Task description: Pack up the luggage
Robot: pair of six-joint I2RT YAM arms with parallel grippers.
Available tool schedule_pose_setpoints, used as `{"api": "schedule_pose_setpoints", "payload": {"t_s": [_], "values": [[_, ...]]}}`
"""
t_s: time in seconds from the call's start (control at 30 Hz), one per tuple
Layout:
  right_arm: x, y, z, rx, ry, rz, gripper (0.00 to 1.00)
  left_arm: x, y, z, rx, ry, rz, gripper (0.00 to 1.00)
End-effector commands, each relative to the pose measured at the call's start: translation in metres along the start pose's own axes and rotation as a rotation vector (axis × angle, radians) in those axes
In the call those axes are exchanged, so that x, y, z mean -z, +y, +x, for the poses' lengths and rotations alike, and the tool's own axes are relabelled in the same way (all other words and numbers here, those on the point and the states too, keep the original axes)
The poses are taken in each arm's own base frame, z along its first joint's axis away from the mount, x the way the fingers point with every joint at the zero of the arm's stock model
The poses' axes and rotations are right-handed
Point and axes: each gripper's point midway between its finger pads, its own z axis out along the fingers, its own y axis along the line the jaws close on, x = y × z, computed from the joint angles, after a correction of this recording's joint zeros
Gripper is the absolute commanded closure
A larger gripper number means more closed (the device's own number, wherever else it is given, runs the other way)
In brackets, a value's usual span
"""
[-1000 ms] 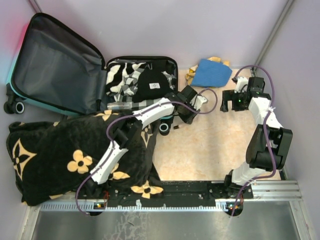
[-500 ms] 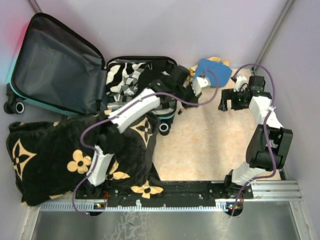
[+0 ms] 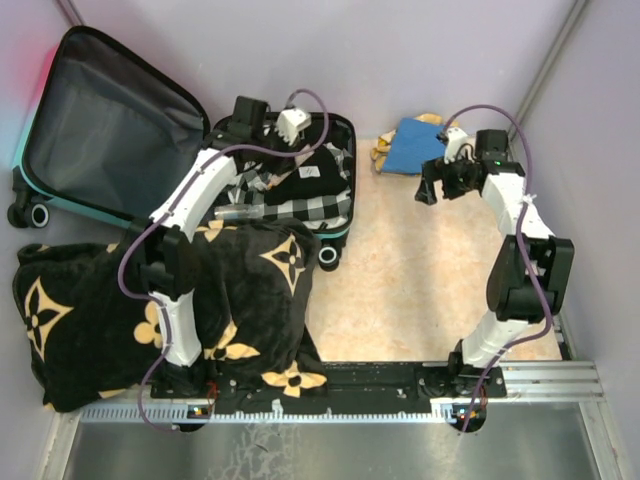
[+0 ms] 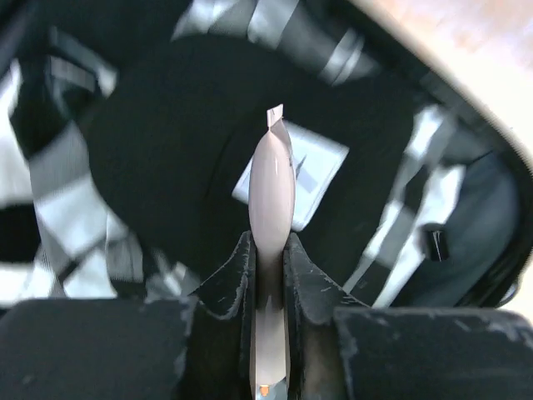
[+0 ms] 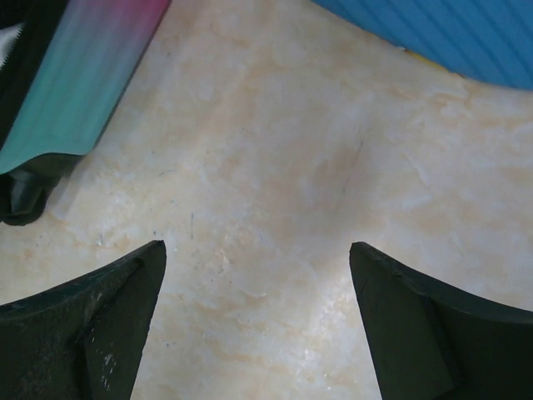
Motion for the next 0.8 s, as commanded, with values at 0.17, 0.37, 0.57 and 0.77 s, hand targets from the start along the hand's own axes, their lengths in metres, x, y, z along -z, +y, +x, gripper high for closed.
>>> {"api": "schedule_pose_setpoints", "payload": {"t_s": [0.17, 0.37, 0.57, 0.77], "values": [[-0.040, 0.022, -0.069, 0.091, -0.104, -0.114, 0.09, 0.063, 0.066, 0.076, 0.096, 0.113, -0.150, 0.93], [-0.048, 0.038, -0.078, 0.095, -0.114, -0.150, 0.09, 0.075, 0.073, 0.052, 0.236, 0.023, -0.088, 0.92], [-0.051, 0.043, -0.073, 0.093, -0.100, -0.159, 0.09, 0.070, 0.077, 0.028, 0.335, -0.051, -0.070, 0.92], [-0.045, 0.044, -0.068, 0.116, -0.085, -0.149, 0.08, 0.069, 0.046, 0.052, 0.475, 0.109, 0.063, 0.61]]}}
